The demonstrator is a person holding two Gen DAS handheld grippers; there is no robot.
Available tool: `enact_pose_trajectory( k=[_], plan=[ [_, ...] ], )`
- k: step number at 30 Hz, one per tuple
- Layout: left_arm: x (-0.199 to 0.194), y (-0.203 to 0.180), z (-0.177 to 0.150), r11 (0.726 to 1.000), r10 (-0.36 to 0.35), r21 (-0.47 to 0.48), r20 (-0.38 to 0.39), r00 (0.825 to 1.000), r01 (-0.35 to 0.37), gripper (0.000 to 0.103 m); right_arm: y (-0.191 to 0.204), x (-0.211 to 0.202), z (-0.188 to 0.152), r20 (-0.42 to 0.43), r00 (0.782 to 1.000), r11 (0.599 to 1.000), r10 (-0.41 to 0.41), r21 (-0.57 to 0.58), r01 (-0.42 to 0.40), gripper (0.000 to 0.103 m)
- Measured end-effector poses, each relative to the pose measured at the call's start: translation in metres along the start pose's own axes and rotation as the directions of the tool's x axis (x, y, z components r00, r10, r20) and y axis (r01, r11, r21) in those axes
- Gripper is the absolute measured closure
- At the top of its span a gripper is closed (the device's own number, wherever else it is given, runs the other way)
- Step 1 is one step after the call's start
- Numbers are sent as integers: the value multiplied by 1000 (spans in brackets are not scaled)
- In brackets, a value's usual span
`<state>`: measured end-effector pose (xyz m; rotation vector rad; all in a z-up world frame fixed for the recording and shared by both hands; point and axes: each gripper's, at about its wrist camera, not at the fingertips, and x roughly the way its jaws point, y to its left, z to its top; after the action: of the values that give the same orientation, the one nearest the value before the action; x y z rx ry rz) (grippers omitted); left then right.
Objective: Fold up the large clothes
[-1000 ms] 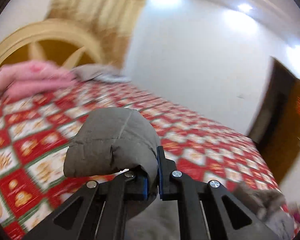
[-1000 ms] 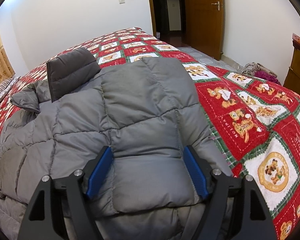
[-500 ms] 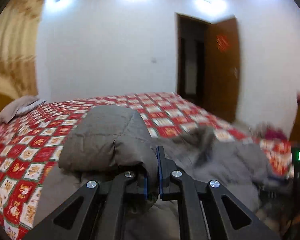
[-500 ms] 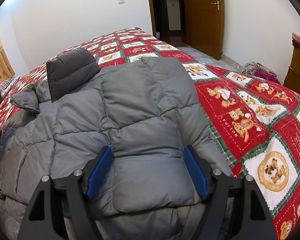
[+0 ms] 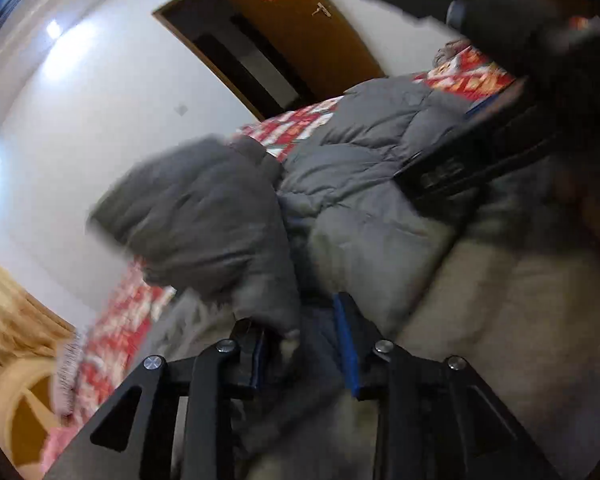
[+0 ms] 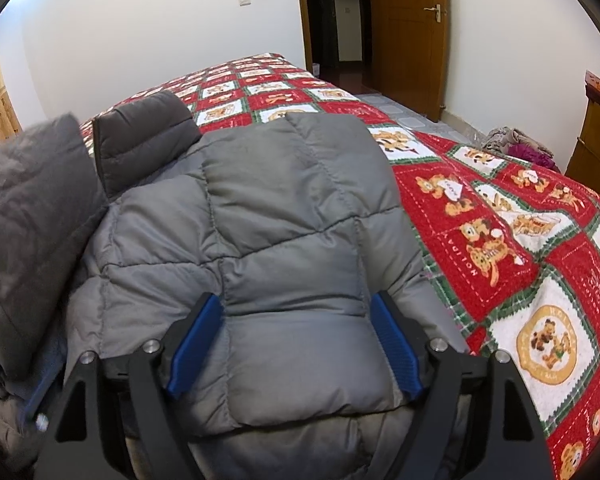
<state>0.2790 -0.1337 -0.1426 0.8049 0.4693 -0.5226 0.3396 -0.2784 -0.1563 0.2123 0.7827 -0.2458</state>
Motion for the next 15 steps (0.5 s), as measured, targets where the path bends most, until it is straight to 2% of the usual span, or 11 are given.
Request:
enact_pose_trajectory(
  k=[1, 2, 3, 6, 8, 9, 10, 12, 13, 14, 15],
  plan=[
    [-9, 8, -1, 998, -45, -49, -7, 999, 45, 48, 1, 1, 0, -2, 1000, 1000, -3, -6, 3, 21],
    [-21, 16, -4, 991, -86, -102, -9, 996, 85, 37, 2, 1, 0, -4, 1000, 1000, -5, -9, 4, 20],
    [-31, 18, -6, 987, -98, -130, -6, 995, 97, 18, 2, 1, 0, -6, 1000, 1000, -3, -11, 3, 20],
    [-80, 29, -27, 977, -64, -199, 41, 997, 71, 15, 0, 0, 2, -8, 1000, 1000, 7, -5, -7, 20],
    [-101, 38, -42, 962, -62, -264, 26, 998, 66, 15, -8, -14, 3, 2, 998, 998, 56, 43, -56, 22],
    [-112, 45, -53, 950, -61, -307, 16, 998, 63, 15, -15, -30, 3, 33, 996, 992, 83, 87, -86, 22],
    [-124, 55, -67, 928, -65, -368, 8, 998, 64, 15, -19, -46, 3, 76, 993, 989, 89, 114, -97, 21],
    [-143, 75, -96, 866, -81, -495, -7, 997, 67, 15, -25, -77, 2, 152, 987, 986, 44, 154, -68, 19],
    [-148, 86, -110, 824, -84, -564, -20, 996, 58, 15, -25, -84, 2, 166, 985, 984, 40, 164, -68, 16],
    [-154, 102, -127, 758, -82, -651, -37, 996, 38, 15, -25, -91, 3, 177, 982, 980, 63, 175, -95, 13],
    [-158, 109, -139, 721, -78, -692, -43, 996, 26, 15, -21, -91, 7, 171, 976, 970, 137, 175, -167, 12]
  ],
)
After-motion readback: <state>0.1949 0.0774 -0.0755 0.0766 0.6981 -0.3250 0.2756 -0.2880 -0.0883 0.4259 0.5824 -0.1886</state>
